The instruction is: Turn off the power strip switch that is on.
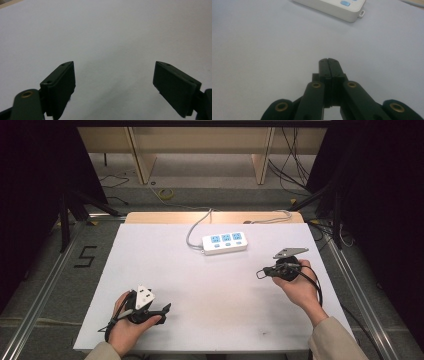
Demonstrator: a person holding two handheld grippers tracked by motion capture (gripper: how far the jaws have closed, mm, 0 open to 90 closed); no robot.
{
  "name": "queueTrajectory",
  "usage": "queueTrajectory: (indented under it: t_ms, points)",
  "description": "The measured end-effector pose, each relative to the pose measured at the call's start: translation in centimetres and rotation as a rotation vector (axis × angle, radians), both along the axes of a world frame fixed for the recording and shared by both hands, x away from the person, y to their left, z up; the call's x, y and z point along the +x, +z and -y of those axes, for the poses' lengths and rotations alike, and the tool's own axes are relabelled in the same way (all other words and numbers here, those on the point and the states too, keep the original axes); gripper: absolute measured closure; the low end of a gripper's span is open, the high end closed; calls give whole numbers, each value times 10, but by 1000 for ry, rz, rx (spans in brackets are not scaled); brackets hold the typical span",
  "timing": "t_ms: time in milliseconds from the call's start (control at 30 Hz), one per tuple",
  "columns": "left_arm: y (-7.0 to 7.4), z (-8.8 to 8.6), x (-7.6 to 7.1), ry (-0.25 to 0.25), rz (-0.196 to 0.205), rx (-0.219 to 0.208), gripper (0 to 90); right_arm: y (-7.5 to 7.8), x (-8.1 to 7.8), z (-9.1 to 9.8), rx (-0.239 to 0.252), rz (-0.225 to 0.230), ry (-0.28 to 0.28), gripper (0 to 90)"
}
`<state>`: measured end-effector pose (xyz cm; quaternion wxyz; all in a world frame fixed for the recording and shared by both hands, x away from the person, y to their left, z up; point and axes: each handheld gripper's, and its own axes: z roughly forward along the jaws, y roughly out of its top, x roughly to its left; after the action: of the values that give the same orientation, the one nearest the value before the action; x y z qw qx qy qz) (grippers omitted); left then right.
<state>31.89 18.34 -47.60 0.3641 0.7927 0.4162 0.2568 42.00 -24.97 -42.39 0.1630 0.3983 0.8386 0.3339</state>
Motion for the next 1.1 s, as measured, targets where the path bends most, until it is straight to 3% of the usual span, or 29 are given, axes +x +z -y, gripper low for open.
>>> queueTrajectory:
  t_ms: [1100]
  points:
    - [0, -1, 1, -2, -3, 1, 182, 1, 19, -11, -15, -20, -11, 900]
